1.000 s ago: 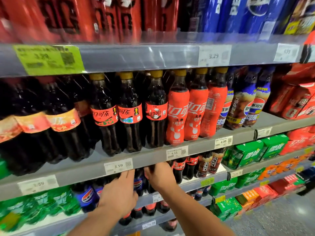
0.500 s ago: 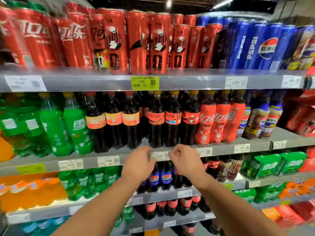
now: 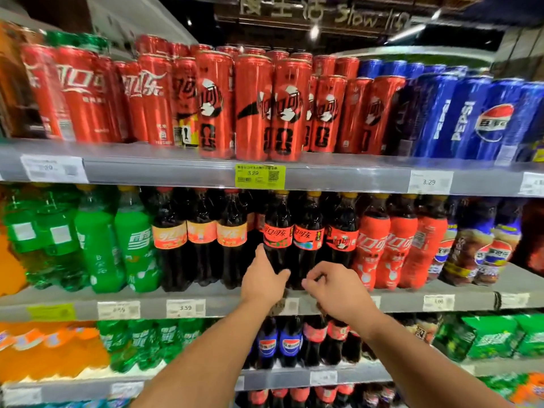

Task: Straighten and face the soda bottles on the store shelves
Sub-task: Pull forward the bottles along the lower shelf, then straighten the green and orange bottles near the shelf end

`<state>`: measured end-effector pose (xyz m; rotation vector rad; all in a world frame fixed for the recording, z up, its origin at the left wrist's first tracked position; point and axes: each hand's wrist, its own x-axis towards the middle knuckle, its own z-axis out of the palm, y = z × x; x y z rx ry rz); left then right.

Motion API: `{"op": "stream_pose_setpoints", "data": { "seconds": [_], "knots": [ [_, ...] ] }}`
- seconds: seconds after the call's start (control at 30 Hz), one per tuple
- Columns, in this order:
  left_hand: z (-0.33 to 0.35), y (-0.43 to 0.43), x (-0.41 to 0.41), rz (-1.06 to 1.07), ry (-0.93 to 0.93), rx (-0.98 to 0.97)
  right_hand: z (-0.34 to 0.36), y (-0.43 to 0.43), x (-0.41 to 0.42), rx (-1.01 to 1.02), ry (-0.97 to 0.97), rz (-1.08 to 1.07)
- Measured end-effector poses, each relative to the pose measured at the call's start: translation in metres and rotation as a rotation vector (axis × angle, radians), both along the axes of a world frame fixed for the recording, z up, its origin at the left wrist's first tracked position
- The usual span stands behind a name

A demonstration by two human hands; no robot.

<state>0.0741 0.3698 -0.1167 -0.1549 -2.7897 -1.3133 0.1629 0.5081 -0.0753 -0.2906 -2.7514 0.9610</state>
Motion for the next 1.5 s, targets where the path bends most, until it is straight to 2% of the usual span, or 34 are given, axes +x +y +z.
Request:
{"op": "stream_pose_setpoints", "data": {
  "seconds": [0.13,0.4,0.7,0.9,1.2,1.37,1.5],
  "knots": [
    [-0.003,0.000,-0.008,0.039,0.028,0.026,-0.010,-0.001,-0.009,0.005,-0.031,0.024],
    [-0.004,0.001,-0.004,0.104,0.069,-0.121,-0.022,-0.011,-0.025,-0.019,-0.052,0.008],
    [-0.002,-0.032,0.008,0.011,0.048,-0.136,-0.020,-0.036,-0.037,0.021,-0.099,0.081],
    [0.012,-0.113,0.021,0.024,0.103,-0.291,-0.007,-0.108,-0.039,0.054,-0.085,0.187],
    [0.031,-0.304,0.044,0.077,0.120,-0.456,-0.002,-0.219,-0.015,0.319,-0.072,0.176],
    [0.036,-0.395,0.050,0.113,0.090,-0.479,-0.001,-0.273,-0.009,0.276,-0.126,0.138],
    [0.043,-0.435,0.045,0.131,0.086,-0.447,0.009,-0.318,-0.012,0.186,-0.138,0.172]
  ]
}}
